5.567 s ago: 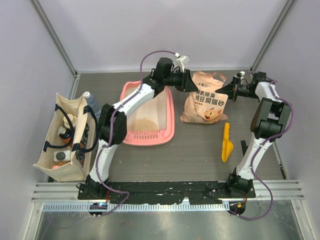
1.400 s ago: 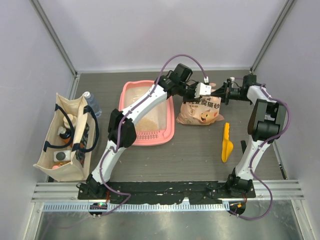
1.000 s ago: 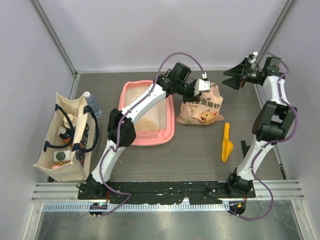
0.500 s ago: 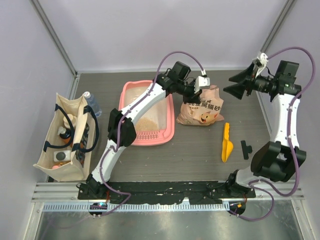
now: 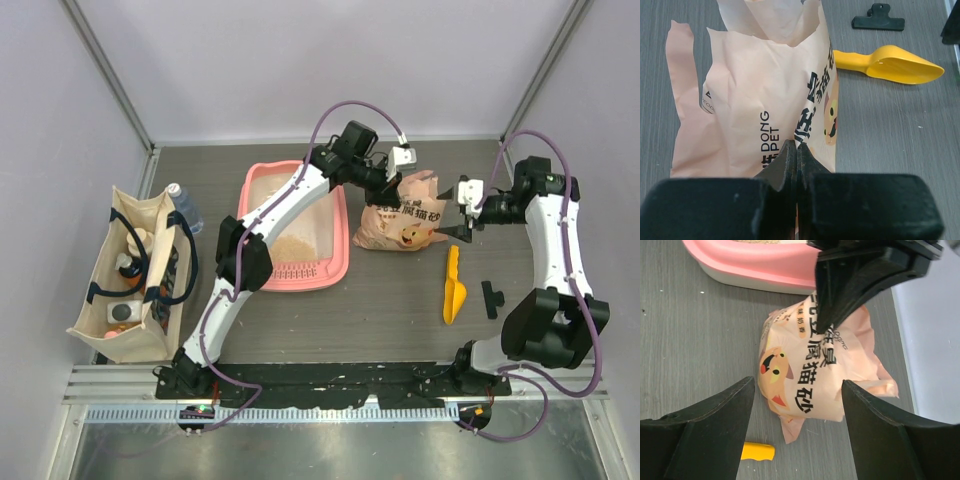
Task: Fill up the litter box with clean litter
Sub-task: Close the cat litter bag at the center of the board.
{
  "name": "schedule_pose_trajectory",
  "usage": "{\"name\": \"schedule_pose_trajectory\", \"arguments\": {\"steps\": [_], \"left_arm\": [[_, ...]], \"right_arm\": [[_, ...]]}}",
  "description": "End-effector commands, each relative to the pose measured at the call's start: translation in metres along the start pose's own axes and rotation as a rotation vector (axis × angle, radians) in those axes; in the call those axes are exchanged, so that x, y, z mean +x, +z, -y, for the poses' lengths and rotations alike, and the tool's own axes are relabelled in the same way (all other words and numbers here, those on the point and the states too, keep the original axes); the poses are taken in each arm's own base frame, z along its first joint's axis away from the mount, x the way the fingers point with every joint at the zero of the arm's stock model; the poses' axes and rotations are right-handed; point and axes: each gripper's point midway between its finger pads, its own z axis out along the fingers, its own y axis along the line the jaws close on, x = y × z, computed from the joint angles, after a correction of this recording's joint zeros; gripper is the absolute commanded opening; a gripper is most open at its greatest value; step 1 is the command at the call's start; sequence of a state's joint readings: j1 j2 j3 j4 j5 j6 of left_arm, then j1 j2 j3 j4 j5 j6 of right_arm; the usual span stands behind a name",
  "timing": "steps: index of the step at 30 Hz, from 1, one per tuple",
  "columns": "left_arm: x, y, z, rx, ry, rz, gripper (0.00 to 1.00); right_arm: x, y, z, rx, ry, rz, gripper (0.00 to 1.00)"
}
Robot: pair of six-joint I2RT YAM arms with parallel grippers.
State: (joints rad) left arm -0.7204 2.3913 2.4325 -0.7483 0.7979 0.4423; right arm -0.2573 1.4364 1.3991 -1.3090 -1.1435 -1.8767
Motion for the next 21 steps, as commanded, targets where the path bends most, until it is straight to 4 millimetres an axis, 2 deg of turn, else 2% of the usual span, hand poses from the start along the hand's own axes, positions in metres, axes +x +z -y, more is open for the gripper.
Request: {"name": "schedule_pose_trajectory", "arguments": {"steps": [1, 6, 9, 13, 21], "left_arm": [[-0.038, -0.011, 0.019, 0.069, 0.007, 0.099, 0.0], [-0.042, -0.011, 0.022, 0.092, -0.025, 0.116, 0.0], [-0.045, -0.012, 0.023, 0.101, -0.037, 0.124, 0.0], [-0.048, -0.014, 0.023, 0.099, -0.04, 0.13, 0.0], [-0.048, -0.009, 0.016, 0.081, -0.059, 0.141, 0.0]], "right_arm": [[-0.02, 0.002, -0.014, -0.039, -0.265, 0.015, 0.75], [-0.024, 0.008, -0.011, -0.047, -0.334, 0.045, 0.78], [-0.018, 0.014, -0.007, -0.064, -0.344, 0.058, 0.79], [0.0, 0.025, 0.006, -0.081, -0.338, 0.067, 0.81], [0.02, 0.036, 0.025, -0.08, -0.381, 0.102, 0.81]]}}
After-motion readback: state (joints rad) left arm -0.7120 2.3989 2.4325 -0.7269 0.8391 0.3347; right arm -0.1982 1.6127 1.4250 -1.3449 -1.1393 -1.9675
